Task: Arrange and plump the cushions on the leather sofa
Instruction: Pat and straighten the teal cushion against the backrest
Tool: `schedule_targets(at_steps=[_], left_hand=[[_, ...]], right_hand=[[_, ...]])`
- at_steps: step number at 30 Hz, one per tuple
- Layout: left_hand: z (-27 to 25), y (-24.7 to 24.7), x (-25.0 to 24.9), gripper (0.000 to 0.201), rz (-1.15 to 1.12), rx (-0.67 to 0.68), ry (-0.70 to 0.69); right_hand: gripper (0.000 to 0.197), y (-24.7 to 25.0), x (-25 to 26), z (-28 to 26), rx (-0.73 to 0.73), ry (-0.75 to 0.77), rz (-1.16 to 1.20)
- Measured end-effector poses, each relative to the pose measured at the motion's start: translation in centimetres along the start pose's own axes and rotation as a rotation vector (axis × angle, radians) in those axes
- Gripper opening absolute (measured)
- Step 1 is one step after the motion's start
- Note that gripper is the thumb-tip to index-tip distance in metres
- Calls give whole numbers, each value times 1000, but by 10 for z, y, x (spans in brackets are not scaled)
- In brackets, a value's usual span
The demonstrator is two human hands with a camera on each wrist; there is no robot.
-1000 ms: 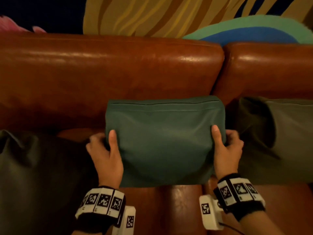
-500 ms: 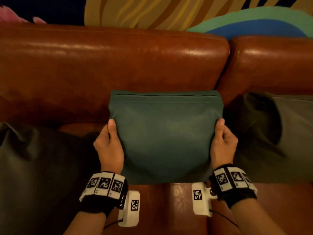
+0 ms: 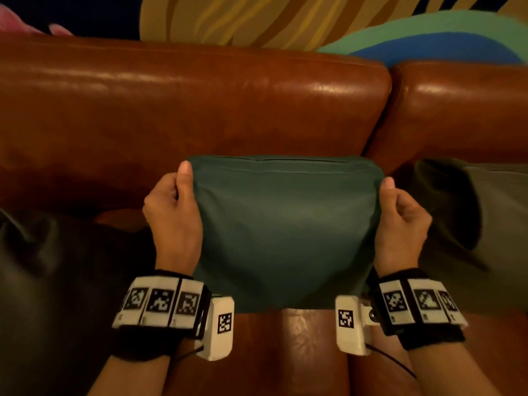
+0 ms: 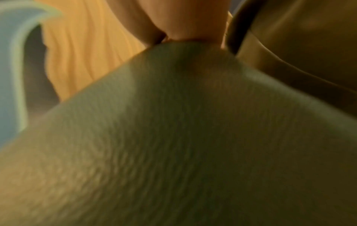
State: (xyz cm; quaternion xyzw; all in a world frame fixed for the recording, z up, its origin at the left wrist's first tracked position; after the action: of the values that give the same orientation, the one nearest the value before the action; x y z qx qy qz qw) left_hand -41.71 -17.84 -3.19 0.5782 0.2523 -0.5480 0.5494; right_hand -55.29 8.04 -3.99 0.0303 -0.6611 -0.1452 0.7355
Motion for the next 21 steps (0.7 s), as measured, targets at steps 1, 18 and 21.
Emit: schedule_targets(at_steps=[1, 18, 21], left_hand=[[1, -4, 5, 52, 6, 28, 27], [-36, 28, 14, 46, 151, -28, -9], [-49, 26, 21, 54, 185, 15, -4]], right_hand=[[45, -4, -4, 0, 13, -7, -36], [41, 13, -14, -27, -178, -75, -215], [46, 3, -17, -38, -148, -61, -287]])
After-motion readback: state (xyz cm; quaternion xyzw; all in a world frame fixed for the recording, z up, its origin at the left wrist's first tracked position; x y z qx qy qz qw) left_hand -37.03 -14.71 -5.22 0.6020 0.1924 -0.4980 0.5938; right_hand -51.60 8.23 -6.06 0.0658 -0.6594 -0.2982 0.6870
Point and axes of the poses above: each hand's wrist, its own z-axis towards the middle knuckle, its own y-axis out of the back of the hand, x = y × z, the point moved 2 cm from there along z, towards the middle knuckle, and after that the axes turned 7 degrees about -x, right-handed, at the moved point
